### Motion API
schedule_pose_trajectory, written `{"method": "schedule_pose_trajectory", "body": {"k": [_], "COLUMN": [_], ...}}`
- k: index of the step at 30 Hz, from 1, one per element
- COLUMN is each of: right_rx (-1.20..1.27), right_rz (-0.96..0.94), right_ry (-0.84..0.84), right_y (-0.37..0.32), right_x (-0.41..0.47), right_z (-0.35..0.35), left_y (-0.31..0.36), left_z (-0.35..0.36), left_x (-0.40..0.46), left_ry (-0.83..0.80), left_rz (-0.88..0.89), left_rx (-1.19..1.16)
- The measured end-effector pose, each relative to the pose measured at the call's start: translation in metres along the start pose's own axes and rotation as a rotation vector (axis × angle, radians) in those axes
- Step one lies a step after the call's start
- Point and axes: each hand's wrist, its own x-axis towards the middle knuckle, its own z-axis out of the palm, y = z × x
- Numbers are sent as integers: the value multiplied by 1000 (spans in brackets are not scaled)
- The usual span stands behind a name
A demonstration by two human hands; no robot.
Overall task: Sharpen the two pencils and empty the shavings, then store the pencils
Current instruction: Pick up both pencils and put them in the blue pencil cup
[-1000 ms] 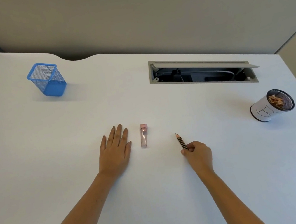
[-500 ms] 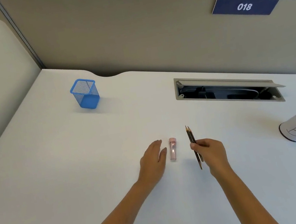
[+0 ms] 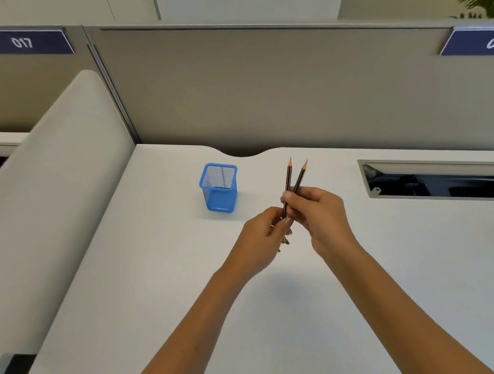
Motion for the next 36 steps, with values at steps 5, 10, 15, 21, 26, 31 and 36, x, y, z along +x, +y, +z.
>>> {"method": "schedule_pose_trajectory", "body": {"k": [5,10,15,21,26,31,36], "right_rx": [-123,-188,-293,-713,-960,-1050,-1135], "right_rz": [-59,-129,-218,-219,-231,-171,-190], "right_ry": [-105,-197,-51,-72,-22,18,57], "right_y": [-15,-36,-37,4,23,35,35], "right_x": [34,76,123,157,162,161,152], "right_z": [51,87,117,142,151,155,158], "left_y": [-19,-35,-63,-86,-100,-106,-99], "left_z": [-54,-97,-127,-141,-139,-135,-131], "left_x": [25,58,95,129,138,136,132], "left_ry": [67,110,154,-12,35,64,77], "left_rz": [-2,-32,-60,-94,-68,-53,-57], "left_rx": [10,-44,393,522,491,494,482]}}
